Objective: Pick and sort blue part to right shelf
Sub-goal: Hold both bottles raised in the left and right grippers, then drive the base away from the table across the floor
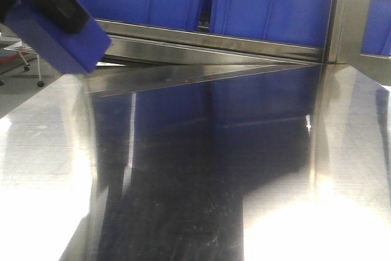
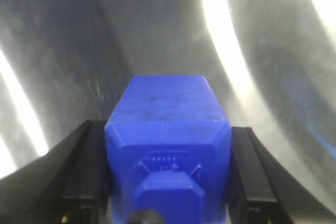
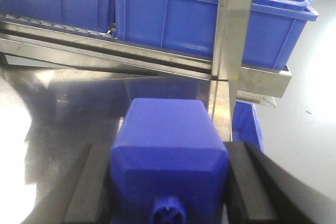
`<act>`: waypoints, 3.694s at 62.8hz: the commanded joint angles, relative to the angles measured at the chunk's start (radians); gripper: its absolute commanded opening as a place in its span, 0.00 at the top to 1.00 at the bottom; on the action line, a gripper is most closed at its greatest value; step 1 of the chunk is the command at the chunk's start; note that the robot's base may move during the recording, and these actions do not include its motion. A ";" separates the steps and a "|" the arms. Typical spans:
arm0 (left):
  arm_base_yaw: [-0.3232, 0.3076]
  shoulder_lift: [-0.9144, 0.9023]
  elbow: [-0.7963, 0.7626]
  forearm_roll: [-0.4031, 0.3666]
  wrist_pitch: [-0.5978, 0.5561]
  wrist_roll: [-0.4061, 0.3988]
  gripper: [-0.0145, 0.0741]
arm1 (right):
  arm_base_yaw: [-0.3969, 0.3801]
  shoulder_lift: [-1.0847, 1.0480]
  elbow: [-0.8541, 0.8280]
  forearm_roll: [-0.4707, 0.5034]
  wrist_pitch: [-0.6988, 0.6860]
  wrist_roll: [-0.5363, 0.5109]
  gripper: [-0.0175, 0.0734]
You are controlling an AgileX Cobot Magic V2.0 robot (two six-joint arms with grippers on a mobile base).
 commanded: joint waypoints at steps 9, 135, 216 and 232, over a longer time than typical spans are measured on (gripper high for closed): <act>0.003 -0.187 0.127 -0.038 -0.298 0.028 0.43 | -0.006 0.004 -0.031 -0.007 -0.093 -0.010 0.34; 0.409 -0.763 0.397 0.026 -0.518 0.020 0.43 | -0.006 0.004 -0.031 -0.007 -0.093 -0.010 0.34; 0.409 -0.763 0.397 0.026 -0.518 0.020 0.43 | -0.006 0.004 -0.031 -0.007 -0.093 -0.010 0.34; 0.409 -0.763 0.397 0.026 -0.518 0.020 0.43 | -0.006 0.004 -0.031 -0.007 -0.093 -0.010 0.34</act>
